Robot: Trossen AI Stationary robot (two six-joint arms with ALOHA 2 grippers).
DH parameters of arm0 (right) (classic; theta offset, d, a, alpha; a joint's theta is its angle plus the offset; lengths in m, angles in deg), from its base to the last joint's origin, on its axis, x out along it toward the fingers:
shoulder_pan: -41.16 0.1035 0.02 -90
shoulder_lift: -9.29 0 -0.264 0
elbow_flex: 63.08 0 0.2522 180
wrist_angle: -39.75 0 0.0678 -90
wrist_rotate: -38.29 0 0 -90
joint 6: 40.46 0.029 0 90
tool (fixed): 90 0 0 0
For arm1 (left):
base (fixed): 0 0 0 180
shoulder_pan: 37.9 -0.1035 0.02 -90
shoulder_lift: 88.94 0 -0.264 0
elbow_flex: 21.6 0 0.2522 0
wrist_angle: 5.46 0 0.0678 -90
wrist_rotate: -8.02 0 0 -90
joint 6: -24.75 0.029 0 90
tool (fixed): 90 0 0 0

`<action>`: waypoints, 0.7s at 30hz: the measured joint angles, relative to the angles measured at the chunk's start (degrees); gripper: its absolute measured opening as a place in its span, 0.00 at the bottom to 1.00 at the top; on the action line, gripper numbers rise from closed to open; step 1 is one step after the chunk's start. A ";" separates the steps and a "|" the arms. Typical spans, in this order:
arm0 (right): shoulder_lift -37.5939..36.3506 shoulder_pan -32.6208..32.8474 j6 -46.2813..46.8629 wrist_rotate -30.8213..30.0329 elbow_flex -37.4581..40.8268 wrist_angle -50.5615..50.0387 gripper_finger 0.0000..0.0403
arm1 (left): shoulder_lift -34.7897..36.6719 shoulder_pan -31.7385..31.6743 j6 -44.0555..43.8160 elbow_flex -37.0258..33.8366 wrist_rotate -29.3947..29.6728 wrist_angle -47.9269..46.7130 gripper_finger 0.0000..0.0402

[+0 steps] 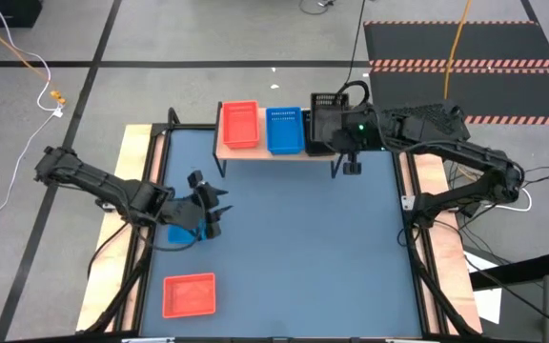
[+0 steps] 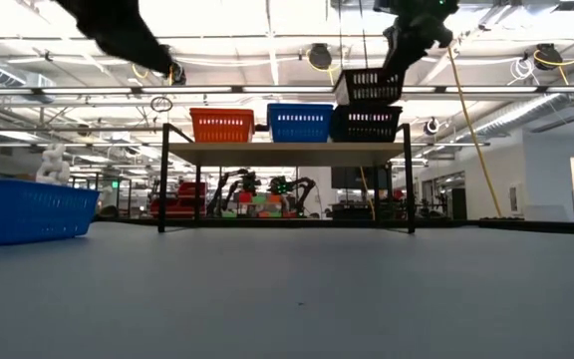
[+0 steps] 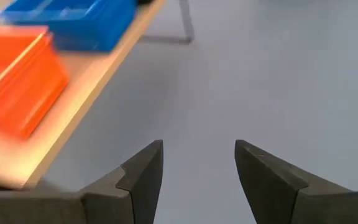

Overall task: Stack baskets on shelf by color
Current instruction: Stack the black basket on top of the black basket on the shelf

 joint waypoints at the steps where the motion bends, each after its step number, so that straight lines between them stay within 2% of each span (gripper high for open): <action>1: -0.02 -0.78 0.03 1.63 0.10 -0.58 0.01 | -0.18 0.00 -1.69 0.00 0.71 -1.70 0.50; 5: 0.05 -2.18 0.04 7.51 1.65 1.02 0.01 | -0.46 0.00 -7.49 -0.02 3.25 -7.76 0.50; 11: 1.46 -2.66 -2.06 7.64 1.92 3.64 0.01 | -0.41 0.06 -11.94 -0.02 4.83 -9.94 0.50; 21: 5.63 -3.29 -1.55 7.59 1.96 2.37 0.02 | -0.41 0.11 -11.26 -0.02 6.38 -10.53 0.50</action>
